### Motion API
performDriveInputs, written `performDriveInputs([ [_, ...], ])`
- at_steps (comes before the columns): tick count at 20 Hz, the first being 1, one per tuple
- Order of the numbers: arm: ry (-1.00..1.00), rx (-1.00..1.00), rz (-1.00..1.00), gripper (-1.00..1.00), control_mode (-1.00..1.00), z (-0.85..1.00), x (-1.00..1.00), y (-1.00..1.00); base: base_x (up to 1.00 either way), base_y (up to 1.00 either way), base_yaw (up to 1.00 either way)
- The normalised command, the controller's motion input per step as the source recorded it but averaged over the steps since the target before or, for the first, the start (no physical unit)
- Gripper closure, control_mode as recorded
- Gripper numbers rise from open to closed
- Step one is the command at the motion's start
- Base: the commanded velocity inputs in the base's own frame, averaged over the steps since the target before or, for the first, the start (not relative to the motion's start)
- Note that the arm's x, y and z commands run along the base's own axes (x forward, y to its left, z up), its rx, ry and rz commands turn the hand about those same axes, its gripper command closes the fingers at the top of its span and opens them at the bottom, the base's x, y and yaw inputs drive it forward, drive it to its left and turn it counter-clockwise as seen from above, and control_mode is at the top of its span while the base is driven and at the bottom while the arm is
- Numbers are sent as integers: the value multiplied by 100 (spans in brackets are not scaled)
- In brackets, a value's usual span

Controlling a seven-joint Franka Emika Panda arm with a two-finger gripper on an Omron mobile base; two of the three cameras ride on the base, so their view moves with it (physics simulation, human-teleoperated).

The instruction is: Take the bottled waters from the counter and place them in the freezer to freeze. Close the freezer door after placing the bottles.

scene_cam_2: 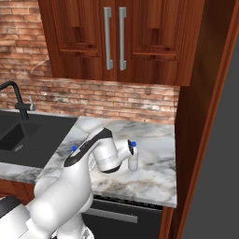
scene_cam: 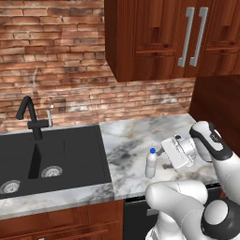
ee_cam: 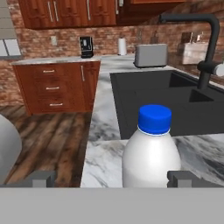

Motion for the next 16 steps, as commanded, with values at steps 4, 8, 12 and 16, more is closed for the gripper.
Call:
performDriveInputs([
  [4,0,0,-1,-100,-100,0,13,0,0,0,0],
  [8,0,0,0,-100,-100,0,9,0,0,0,0],
  [12,0,0,0,-100,-100,0,6,0,0,0,0],
  [16,0,0,0,-100,-100,0,6,0,0,0,0],
])
